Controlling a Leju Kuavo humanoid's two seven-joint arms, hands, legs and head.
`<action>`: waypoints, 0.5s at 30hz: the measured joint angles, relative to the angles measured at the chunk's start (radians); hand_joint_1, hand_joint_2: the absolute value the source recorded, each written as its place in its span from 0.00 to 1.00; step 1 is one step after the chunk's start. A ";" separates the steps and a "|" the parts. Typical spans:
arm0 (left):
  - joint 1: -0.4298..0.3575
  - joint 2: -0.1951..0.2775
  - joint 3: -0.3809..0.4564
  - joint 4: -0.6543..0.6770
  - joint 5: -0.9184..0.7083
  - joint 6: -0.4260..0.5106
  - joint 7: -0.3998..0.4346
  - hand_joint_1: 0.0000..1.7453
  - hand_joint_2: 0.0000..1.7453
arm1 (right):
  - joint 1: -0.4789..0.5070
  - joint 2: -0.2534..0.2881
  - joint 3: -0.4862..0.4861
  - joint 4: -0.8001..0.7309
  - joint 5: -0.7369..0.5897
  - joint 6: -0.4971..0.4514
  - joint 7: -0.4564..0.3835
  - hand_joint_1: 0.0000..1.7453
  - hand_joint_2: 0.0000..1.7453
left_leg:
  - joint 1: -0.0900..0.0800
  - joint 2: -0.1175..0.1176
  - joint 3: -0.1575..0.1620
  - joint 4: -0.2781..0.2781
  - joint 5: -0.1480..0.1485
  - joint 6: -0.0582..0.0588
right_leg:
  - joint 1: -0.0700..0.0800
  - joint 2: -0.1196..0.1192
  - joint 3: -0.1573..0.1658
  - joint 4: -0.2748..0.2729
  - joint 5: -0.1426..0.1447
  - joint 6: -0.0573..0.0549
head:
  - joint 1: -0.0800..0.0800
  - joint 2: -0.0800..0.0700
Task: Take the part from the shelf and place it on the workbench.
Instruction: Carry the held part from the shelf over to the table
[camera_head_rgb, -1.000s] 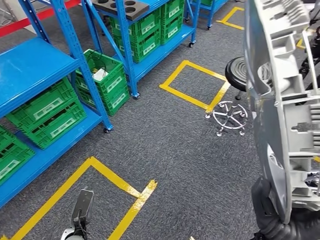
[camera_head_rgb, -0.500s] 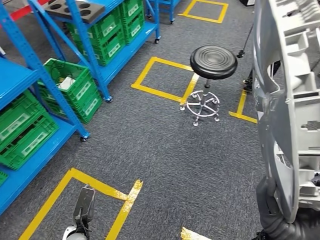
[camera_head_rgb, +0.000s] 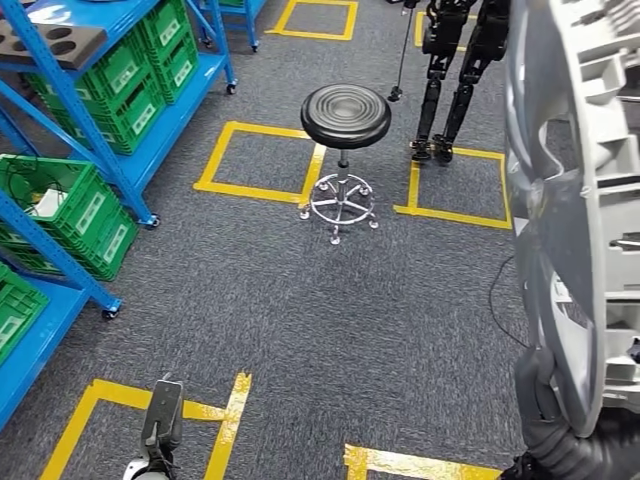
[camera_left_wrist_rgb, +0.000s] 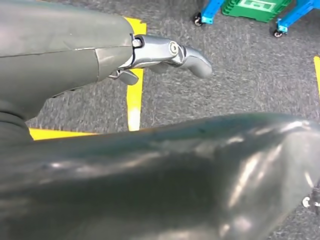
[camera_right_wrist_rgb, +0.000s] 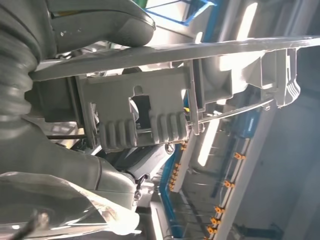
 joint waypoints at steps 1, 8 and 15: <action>-0.001 -0.001 0.002 0.000 0.000 0.002 0.003 0.00 0.00 | 0.001 0.000 0.000 0.000 0.000 0.000 0.000 1.00 1.00 | 0.002 0.013 0.002 -0.005 0.004 0.004 | 0.001 -0.022 -0.011 0.015 -0.010 0.005 | 0.002 0.000; 0.004 -0.001 0.009 0.000 -0.001 0.003 0.010 0.00 0.00 | -0.002 0.000 -0.005 0.006 0.006 0.000 0.000 1.00 1.00 | 0.001 0.116 0.006 -0.012 0.003 0.009 | -0.011 -0.143 -0.106 0.224 -0.086 0.032 | 0.009 0.000; 0.002 -0.002 0.014 0.000 -0.004 0.003 0.015 0.00 0.00 | 0.000 0.000 -0.011 0.008 0.012 0.000 0.000 1.00 1.00 | -0.005 0.181 0.022 -0.007 -0.017 -0.025 | 0.003 -0.192 0.022 -0.004 -0.018 -0.003 | 0.010 0.000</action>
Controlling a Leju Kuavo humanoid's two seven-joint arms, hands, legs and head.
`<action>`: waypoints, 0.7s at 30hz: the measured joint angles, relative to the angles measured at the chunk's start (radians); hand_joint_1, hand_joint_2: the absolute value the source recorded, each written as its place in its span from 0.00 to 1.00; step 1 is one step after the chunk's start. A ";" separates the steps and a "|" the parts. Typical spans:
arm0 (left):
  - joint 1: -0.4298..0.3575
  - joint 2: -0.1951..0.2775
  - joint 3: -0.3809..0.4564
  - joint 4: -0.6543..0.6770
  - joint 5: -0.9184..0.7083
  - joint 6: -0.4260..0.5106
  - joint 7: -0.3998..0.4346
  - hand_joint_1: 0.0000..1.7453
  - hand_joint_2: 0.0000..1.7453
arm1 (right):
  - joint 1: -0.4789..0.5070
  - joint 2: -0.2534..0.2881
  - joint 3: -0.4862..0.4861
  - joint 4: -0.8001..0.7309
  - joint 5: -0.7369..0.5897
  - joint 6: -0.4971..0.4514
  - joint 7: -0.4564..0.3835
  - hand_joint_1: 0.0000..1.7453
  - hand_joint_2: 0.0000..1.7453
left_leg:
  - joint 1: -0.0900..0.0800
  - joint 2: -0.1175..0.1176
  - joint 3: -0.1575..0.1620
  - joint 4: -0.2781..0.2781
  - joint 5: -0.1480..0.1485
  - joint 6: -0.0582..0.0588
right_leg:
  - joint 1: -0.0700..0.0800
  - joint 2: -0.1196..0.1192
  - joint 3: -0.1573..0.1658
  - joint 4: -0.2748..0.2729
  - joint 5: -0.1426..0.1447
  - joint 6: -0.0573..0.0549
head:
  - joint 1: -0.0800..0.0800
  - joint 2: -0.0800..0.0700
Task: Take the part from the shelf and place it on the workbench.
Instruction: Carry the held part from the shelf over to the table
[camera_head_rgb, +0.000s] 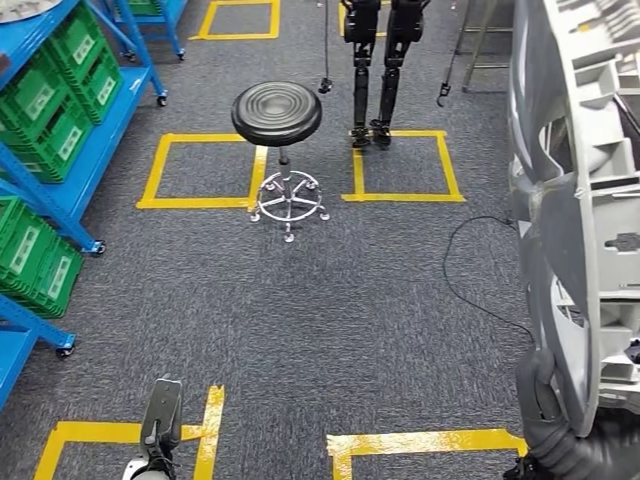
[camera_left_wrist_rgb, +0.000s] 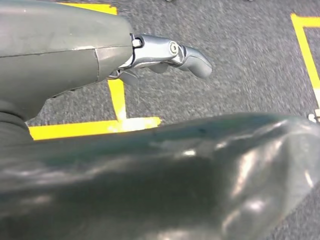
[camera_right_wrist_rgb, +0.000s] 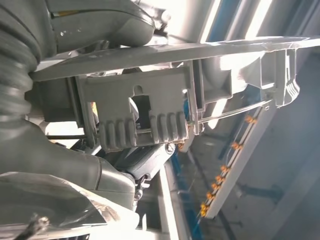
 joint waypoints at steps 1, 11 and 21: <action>-0.001 0.000 0.001 0.000 -0.002 0.000 0.001 0.00 0.00 | 0.001 0.000 -0.002 -0.001 0.001 0.000 0.000 1.00 1.00 | 0.003 -0.013 -0.003 0.011 -0.012 -0.004 | -0.001 0.012 0.000 -0.002 0.002 -0.007 | -0.001 0.000; 0.007 0.002 0.002 0.000 -0.010 -0.021 0.018 0.00 0.00 | 0.000 0.008 -0.014 -0.003 0.033 0.000 0.000 1.00 1.00 | 0.004 -0.187 -0.060 0.084 0.015 0.023 | 0.006 0.161 0.009 -0.001 0.006 -0.024 | -0.008 0.000; 0.006 0.002 0.006 0.000 -0.029 -0.032 0.061 0.00 0.00 | 0.007 0.014 -0.028 -0.011 0.054 0.000 -0.001 1.00 1.00 | 0.005 -0.112 -0.028 -0.008 0.034 0.039 | -0.003 0.065 -0.150 0.252 -0.104 0.022 | -0.007 0.000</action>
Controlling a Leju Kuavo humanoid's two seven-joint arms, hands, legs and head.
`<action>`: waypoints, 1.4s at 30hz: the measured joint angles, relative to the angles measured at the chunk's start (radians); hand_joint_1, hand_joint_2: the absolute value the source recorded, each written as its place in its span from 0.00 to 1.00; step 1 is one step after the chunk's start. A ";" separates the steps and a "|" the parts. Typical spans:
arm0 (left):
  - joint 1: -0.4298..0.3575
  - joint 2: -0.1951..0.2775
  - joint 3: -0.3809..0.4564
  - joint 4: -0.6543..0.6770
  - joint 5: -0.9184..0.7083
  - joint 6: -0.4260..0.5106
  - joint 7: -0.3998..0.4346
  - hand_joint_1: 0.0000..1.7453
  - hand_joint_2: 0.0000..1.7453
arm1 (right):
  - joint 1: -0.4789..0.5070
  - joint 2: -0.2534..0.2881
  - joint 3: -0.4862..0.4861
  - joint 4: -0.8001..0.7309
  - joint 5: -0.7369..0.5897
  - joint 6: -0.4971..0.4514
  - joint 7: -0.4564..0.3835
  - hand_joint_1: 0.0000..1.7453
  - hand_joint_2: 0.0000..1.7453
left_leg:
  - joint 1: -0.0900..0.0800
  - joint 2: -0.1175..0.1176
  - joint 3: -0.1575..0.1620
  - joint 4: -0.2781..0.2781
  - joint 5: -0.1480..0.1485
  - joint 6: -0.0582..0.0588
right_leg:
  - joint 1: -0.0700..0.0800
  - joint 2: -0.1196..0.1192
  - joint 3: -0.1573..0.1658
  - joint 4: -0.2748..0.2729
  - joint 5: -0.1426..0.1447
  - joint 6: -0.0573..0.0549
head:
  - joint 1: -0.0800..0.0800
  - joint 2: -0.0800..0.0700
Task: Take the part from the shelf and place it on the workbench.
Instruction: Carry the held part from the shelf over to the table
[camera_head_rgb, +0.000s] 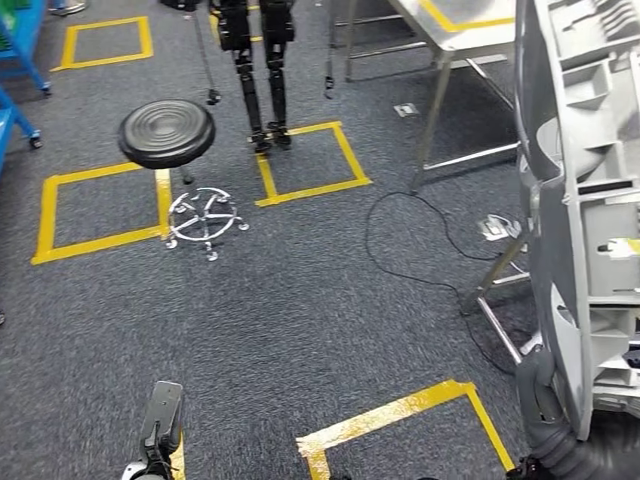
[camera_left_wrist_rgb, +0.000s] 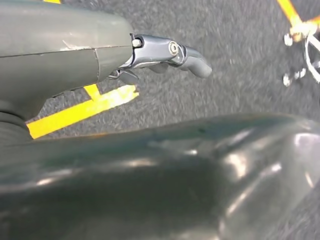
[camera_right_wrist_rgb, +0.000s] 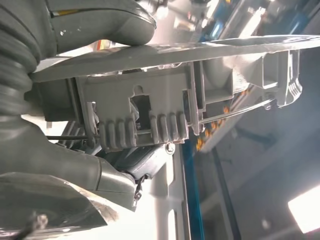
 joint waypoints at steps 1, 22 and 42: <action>0.001 0.000 0.000 0.000 0.001 -0.002 -0.003 0.00 0.00 | 0.001 0.000 -0.001 0.000 0.000 0.000 0.000 1.00 1.00 | 0.000 0.017 0.000 0.000 -0.001 -0.001 | -0.003 -0.004 -0.010 0.021 0.001 0.004 | 0.000 0.000; -0.024 -0.015 0.025 -0.020 0.045 -0.010 -0.078 0.00 0.00 | -0.001 0.003 0.014 0.021 -0.005 0.000 0.001 1.00 1.00 | -0.012 -0.105 -0.020 0.036 0.003 -0.006 | 0.004 0.111 0.148 -0.252 0.112 -0.041 | -0.006 0.000; 0.009 0.021 0.028 -0.013 -0.019 -0.007 0.111 0.00 0.00 | 0.004 0.010 -0.016 0.012 0.017 0.000 0.005 1.00 1.00 | -0.001 0.073 0.020 0.030 -0.049 -0.043 | -0.004 -0.040 0.165 -0.269 0.108 -0.026 | -0.003 0.000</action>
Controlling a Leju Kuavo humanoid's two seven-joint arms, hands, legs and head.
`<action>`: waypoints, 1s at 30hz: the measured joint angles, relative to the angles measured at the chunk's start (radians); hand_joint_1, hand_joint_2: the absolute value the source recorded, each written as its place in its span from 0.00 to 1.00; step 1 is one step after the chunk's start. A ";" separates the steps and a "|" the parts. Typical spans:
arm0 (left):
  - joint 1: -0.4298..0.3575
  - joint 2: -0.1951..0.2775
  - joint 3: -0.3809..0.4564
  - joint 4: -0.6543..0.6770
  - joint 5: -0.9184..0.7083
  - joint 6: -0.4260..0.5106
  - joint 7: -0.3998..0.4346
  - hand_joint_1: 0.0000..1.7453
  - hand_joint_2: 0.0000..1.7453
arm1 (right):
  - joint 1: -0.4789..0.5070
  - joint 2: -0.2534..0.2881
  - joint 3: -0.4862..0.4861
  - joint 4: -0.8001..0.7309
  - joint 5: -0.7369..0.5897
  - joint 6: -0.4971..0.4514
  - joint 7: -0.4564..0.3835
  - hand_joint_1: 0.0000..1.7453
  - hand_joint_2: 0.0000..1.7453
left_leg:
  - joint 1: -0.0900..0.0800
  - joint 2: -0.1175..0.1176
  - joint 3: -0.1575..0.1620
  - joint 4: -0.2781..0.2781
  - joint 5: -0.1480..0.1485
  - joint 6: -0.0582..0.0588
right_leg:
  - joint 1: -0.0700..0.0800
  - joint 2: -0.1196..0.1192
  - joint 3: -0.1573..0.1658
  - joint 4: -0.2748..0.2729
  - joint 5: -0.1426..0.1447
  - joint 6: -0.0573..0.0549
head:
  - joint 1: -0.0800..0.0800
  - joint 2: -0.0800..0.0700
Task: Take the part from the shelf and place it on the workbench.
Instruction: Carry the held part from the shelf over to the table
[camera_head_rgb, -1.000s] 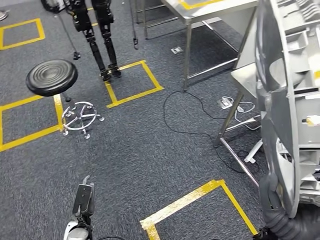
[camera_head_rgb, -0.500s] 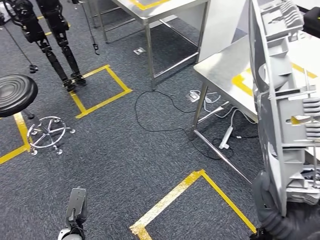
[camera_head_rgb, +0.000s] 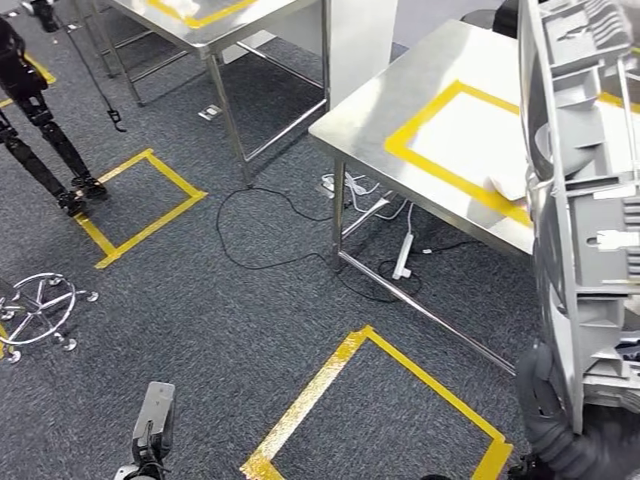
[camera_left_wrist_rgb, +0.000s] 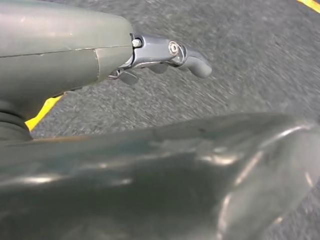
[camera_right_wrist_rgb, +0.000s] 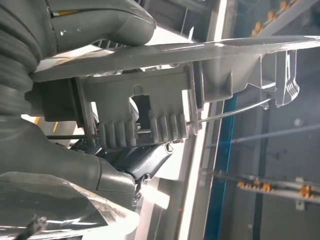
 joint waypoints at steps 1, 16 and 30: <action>0.001 0.003 0.000 0.001 -0.003 -0.006 0.013 0.00 0.00 | -0.003 0.000 -0.001 0.000 0.000 0.000 0.001 1.00 1.00 | 0.002 -0.026 -0.020 0.050 -0.030 -0.003 | -0.002 0.011 0.001 -0.001 0.001 -0.006 | -0.003 0.000; 0.039 0.021 0.000 0.013 -0.003 -0.038 0.081 0.00 0.00 | -0.016 0.000 -0.001 0.005 0.020 0.000 0.038 1.00 1.00 | 0.008 -0.120 -0.018 -0.037 0.056 0.035 | 0.000 0.119 -0.057 0.064 -0.030 0.030 | 0.000 0.000; 0.035 0.009 0.014 0.014 0.012 -0.027 0.058 0.00 0.00 | -0.011 0.000 -0.007 0.014 0.037 0.000 0.062 1.00 1.00 | 0.000 0.009 0.003 -0.014 0.014 0.001 | 0.004 0.000 0.010 0.001 -0.011 0.004 | 0.006 0.000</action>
